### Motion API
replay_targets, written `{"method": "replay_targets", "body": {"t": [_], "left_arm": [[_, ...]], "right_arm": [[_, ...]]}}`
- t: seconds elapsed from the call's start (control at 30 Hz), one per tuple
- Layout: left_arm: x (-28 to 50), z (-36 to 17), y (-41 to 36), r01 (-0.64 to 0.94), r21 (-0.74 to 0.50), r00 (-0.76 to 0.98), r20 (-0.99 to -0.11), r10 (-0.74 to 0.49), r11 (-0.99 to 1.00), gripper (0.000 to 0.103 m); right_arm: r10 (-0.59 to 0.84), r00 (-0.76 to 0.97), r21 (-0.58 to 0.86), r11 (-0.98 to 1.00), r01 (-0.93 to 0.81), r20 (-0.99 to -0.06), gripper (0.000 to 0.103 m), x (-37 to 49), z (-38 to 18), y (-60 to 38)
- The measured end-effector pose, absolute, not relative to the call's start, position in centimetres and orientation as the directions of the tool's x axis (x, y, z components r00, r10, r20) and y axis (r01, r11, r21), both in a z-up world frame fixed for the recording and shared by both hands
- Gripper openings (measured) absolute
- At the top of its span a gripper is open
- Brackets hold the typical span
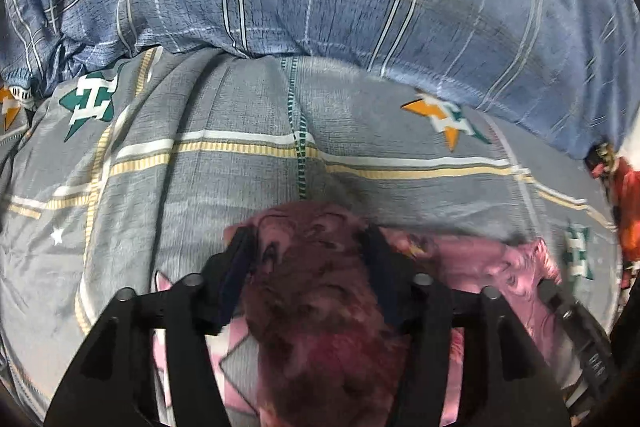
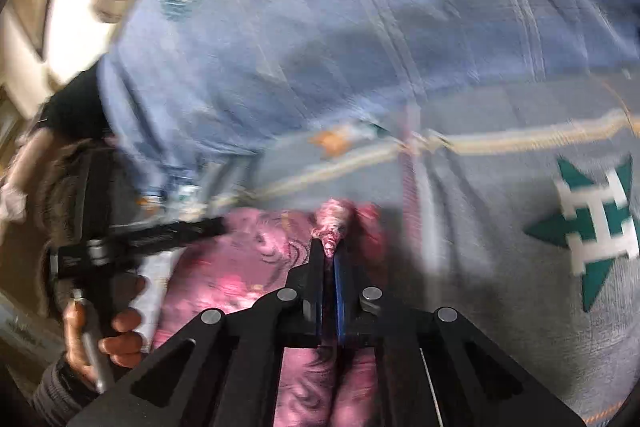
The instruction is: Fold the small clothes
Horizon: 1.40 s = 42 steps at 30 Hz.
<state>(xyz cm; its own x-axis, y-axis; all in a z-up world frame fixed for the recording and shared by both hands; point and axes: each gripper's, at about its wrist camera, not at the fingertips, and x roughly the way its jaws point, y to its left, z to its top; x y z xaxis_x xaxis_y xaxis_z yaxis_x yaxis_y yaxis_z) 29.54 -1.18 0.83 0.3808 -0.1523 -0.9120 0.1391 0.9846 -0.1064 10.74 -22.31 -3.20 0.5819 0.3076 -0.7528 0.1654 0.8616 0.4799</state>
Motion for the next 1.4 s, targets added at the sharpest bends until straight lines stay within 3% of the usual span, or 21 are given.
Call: {"method": "replay_targets", "body": {"t": [0.13,0.23,0.33,0.4,0.43,0.53,0.6,0.67,0.77,0.83,1.13,1.27,1.4], "left_arm": [[28.3,2.8,-0.2,0.174,-0.105,0.393,-0.904,-0.166,0.979,0.058],[24.9,5.1,1.1,0.229,-0.107,0.436,-0.877,-0.200,0.967,0.058],[21.7,5.2,1.2,0.275,-0.075,0.458,-0.867,-0.199,0.959,0.064],[20.8,3.7,0.4,0.289,-0.028,0.454,-0.876,-0.163,0.957,0.065],[20.7,2.7,-0.1,0.288,0.000,0.446,-0.885,-0.134,0.958,0.066],[20.3,3.1,0.1,0.259,0.013,0.453,-0.885,-0.110,0.966,0.066],[18.6,4.5,0.7,0.257,-0.004,0.465,-0.876,-0.127,0.966,0.066],[15.8,5.5,1.4,0.272,-0.030,0.492,-0.855,-0.166,0.962,0.066],[12.5,3.8,1.1,0.293,0.034,0.503,-0.855,-0.124,0.956,0.071],[11.9,1.7,0.3,0.311,0.073,0.496,-0.863,-0.096,0.948,0.072],[7.2,3.3,0.1,0.320,0.162,0.568,-0.821,-0.053,0.933,0.074],[6.8,0.6,-0.2,0.321,0.145,0.518,-0.854,-0.046,0.936,0.076],[6.5,0.9,-0.3,0.328,0.156,0.528,-0.848,-0.044,0.932,0.077]], "right_arm": [[0.317,0.588,0.491,0.857,0.160,-0.744,0.010,10.2,-1.9,-22.4],[0.427,0.635,0.613,0.785,0.093,-0.643,0.012,8.3,0.1,-23.1],[0.463,0.645,0.613,0.790,0.011,-0.608,0.021,6.3,0.9,-21.7],[0.439,0.599,0.552,0.834,0.007,-0.670,0.021,6.0,-0.3,-20.3],[0.394,0.547,0.486,0.874,0.027,-0.739,0.016,6.2,-1.7,-19.4],[0.325,0.561,0.406,0.913,0.023,-0.761,0.012,5.6,-1.1,-18.5],[0.328,0.574,0.415,0.910,0.022,-0.750,0.021,4.5,0.5,-18.3],[0.371,0.595,0.437,0.899,-0.035,-0.713,0.021,2.8,1.5,-17.9],[0.349,0.562,0.386,0.921,-0.058,-0.750,0.030,1.1,0.3,-17.0],[0.309,0.513,0.340,0.940,-0.035,-0.801,0.030,1.0,-1.8,-16.7],[0.258,0.542,0.308,0.951,0.003,-0.800,0.035,-2.5,-0.5,-17.0],[0.246,0.525,0.332,0.940,0.074,-0.815,0.050,-3.3,-1.7,-17.6],[0.228,0.514,0.310,0.947,0.079,-0.827,0.051,-3.0,-1.1,-17.4]]}}
